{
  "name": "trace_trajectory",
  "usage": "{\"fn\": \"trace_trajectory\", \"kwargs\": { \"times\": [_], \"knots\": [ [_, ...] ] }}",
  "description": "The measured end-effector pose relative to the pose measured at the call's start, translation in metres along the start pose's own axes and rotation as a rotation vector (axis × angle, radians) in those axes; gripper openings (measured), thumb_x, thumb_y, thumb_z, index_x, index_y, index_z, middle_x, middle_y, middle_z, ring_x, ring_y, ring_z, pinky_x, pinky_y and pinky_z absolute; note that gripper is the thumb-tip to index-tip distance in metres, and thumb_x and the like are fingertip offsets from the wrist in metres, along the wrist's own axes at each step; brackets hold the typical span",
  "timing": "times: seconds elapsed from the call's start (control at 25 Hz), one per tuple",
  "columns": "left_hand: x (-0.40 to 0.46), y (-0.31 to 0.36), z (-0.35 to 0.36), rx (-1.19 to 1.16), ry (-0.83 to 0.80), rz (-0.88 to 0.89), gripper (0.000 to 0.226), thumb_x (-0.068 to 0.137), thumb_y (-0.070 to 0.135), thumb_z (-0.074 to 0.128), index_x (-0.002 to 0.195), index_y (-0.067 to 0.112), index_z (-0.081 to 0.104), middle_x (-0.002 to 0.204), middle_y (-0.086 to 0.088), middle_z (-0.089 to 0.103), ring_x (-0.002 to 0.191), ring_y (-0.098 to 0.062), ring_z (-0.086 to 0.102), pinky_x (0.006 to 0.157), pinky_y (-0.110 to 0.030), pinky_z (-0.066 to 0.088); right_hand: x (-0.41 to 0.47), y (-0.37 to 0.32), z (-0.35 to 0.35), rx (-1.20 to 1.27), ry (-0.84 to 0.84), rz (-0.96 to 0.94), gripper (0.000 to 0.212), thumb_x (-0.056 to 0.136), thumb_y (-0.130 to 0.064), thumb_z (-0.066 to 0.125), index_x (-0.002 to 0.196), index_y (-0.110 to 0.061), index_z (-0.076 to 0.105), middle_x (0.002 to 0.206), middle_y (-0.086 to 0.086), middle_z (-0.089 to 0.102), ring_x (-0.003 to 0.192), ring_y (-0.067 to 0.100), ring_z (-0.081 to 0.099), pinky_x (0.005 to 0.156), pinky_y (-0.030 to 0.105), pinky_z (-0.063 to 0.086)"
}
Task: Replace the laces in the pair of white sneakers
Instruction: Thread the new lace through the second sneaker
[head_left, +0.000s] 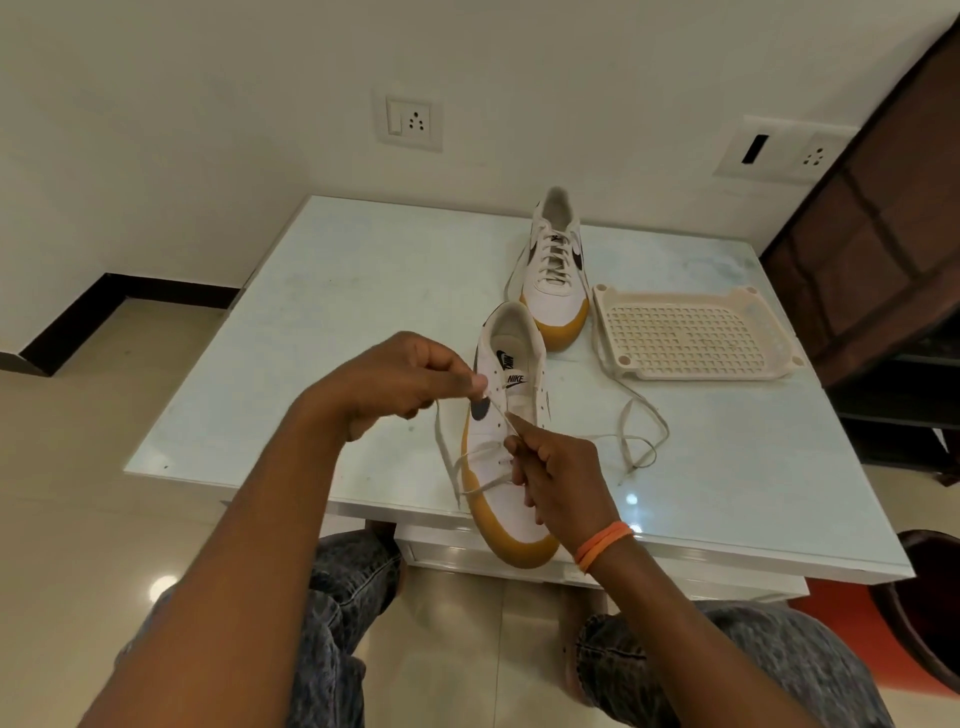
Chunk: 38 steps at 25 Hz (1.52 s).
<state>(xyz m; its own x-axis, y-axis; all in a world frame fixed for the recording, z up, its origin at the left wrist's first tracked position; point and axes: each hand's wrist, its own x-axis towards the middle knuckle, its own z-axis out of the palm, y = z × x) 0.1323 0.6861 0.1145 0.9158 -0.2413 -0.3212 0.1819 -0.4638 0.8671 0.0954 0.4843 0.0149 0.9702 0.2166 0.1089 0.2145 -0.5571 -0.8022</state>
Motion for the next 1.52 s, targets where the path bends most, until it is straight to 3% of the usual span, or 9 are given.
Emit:
{"fn": "trace_trajectory", "kwargs": {
  "times": [0.2, 0.36, 0.44, 0.56, 0.88, 1.04, 1.24, 1.36, 1.52],
  "knots": [
    [0.007, -0.002, -0.006, -0.397, 0.173, 0.09, 0.021, 0.086, 0.035, 0.066, 0.084, 0.017, 0.076, 0.068, 0.0, 0.049, 0.059, -0.009, 0.036, 0.058, -0.025, 0.035, 0.006, 0.007, -0.005, -0.144, -0.16, -0.005, 0.026, 0.097, -0.027, 0.057, 0.112, -0.01, 0.069, 0.089, -0.005, 0.057, 0.076, 0.008, 0.054, 0.075, 0.024, 0.047],
    [0.012, -0.005, 0.007, 0.052, -0.152, 0.063, 0.015, 0.088, 0.031, 0.068, 0.088, 0.018, 0.075, 0.082, 0.001, 0.069, 0.07, -0.012, 0.05, 0.063, -0.024, 0.038, 0.004, -0.012, -0.003, 0.068, -0.043, -0.025, 0.076, 0.078, -0.054, 0.071, 0.142, -0.025, 0.043, 0.115, -0.01, 0.047, 0.079, -0.002, 0.049, 0.063, 0.013, 0.045],
    [0.014, -0.006, 0.018, 0.123, -0.302, 0.046, 0.016, 0.087, 0.031, 0.07, 0.089, 0.016, 0.075, 0.083, -0.002, 0.071, 0.073, -0.008, 0.059, 0.069, -0.021, 0.041, 0.006, -0.016, -0.007, 0.289, -0.042, 0.02, 0.054, 0.083, -0.038, 0.072, 0.132, -0.026, 0.053, 0.102, -0.012, 0.061, 0.059, 0.007, 0.058, 0.049, 0.016, 0.046],
    [0.018, -0.005, 0.02, 0.13, -0.257, 0.043, 0.017, 0.088, 0.031, 0.068, 0.094, 0.016, 0.076, 0.09, 0.003, 0.075, 0.089, -0.005, 0.067, 0.085, -0.024, 0.048, 0.004, -0.014, -0.005, 0.271, -0.031, -0.018, 0.011, 0.094, -0.023, 0.06, 0.094, -0.017, 0.069, 0.068, -0.001, 0.067, 0.041, 0.013, 0.056, 0.04, 0.023, 0.047],
    [0.014, -0.02, -0.019, 0.028, 0.239, 0.028, 0.013, 0.092, 0.022, 0.064, 0.096, 0.019, 0.076, 0.092, 0.008, 0.073, 0.072, 0.006, 0.061, 0.06, -0.009, 0.043, 0.004, 0.0, -0.016, 0.289, -0.177, 0.116, 0.016, 0.094, -0.026, 0.061, 0.087, -0.019, 0.074, 0.066, 0.004, 0.067, 0.042, 0.011, 0.055, 0.041, 0.026, 0.05],
    [0.023, -0.013, 0.009, 0.067, 0.171, 0.119, 0.018, 0.093, 0.017, 0.062, 0.104, 0.023, 0.075, 0.093, 0.009, 0.074, 0.082, -0.008, 0.067, 0.072, -0.021, 0.056, 0.001, -0.01, -0.008, 0.164, -0.257, 0.08, 0.045, 0.08, -0.059, 0.064, 0.113, -0.028, 0.064, 0.105, -0.003, 0.065, 0.066, 0.0, 0.056, 0.055, 0.01, 0.044],
    [0.033, -0.01, 0.045, 0.213, 0.149, 0.27, 0.027, 0.088, 0.009, 0.063, 0.109, 0.022, 0.074, 0.088, 0.004, 0.076, 0.075, -0.004, 0.068, 0.075, -0.02, 0.057, 0.019, -0.006, -0.03, 0.706, -0.021, 0.296, 0.03, 0.102, -0.023, 0.043, 0.127, -0.026, 0.06, 0.097, 0.011, 0.068, 0.05, 0.016, 0.049, 0.041, 0.024, 0.041],
    [0.037, -0.012, 0.052, 0.23, 0.112, 0.322, 0.033, 0.086, 0.0, 0.065, 0.11, 0.021, 0.07, 0.098, 0.01, 0.072, 0.077, 0.004, 0.067, 0.076, -0.016, 0.056, 0.022, 0.002, -0.038, 0.588, -0.03, 0.182, 0.032, 0.1, -0.015, 0.049, 0.128, -0.024, 0.061, 0.092, 0.006, 0.071, 0.057, 0.019, 0.055, 0.048, 0.028, 0.05],
    [0.037, -0.01, 0.058, 0.115, 0.11, 0.244, 0.047, 0.078, 0.003, 0.077, 0.11, 0.022, 0.049, 0.111, 0.004, 0.056, 0.071, -0.013, 0.071, 0.069, -0.024, 0.059, 0.027, 0.01, -0.045, 0.439, -0.054, 0.143, 0.024, 0.092, -0.012, 0.062, 0.114, -0.019, 0.07, 0.086, 0.005, 0.073, 0.057, 0.017, 0.06, 0.052, 0.032, 0.055]
  ]
}}
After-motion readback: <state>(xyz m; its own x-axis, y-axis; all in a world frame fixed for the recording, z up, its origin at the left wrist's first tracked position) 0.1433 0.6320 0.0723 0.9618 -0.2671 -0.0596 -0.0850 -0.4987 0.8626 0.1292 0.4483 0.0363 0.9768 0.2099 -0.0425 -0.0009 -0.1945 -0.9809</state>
